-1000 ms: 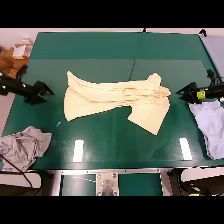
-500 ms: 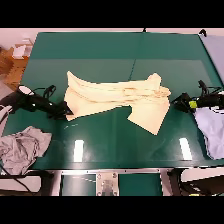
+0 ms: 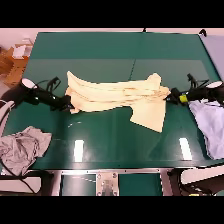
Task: Fold the shirts.
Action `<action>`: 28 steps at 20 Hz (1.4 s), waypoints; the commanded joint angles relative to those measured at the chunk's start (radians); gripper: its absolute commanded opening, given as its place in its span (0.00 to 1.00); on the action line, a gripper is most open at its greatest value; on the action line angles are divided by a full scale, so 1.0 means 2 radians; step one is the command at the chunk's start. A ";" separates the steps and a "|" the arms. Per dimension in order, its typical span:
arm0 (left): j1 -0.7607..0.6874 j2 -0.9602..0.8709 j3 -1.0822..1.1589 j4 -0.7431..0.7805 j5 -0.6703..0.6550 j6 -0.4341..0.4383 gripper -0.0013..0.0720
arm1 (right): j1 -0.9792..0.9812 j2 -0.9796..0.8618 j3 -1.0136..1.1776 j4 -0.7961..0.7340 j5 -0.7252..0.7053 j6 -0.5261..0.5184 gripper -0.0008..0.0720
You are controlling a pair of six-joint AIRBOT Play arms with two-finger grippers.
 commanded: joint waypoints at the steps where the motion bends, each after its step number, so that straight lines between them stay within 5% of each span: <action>1: -0.001 0.024 0.095 -0.005 -0.063 -0.005 0.05 | 0.006 0.047 0.073 0.040 0.046 0.001 0.03; 12: -0.001 0.183 0.530 -0.010 -0.040 -0.039 0.05 | -0.014 0.299 0.419 0.069 0.018 0.072 0.03; 15: -0.001 0.243 0.536 -0.011 0.013 -0.039 0.05 | -0.033 0.358 0.430 0.068 -0.043 0.072 0.03; 22: -0.001 0.282 0.527 0.001 -0.013 -0.044 0.05 | -0.035 0.391 0.425 0.045 -0.060 0.072 0.03; 28: -0.001 0.266 0.371 0.054 -0.016 -0.063 0.05 | -0.031 0.348 0.316 0.046 -0.058 0.070 0.04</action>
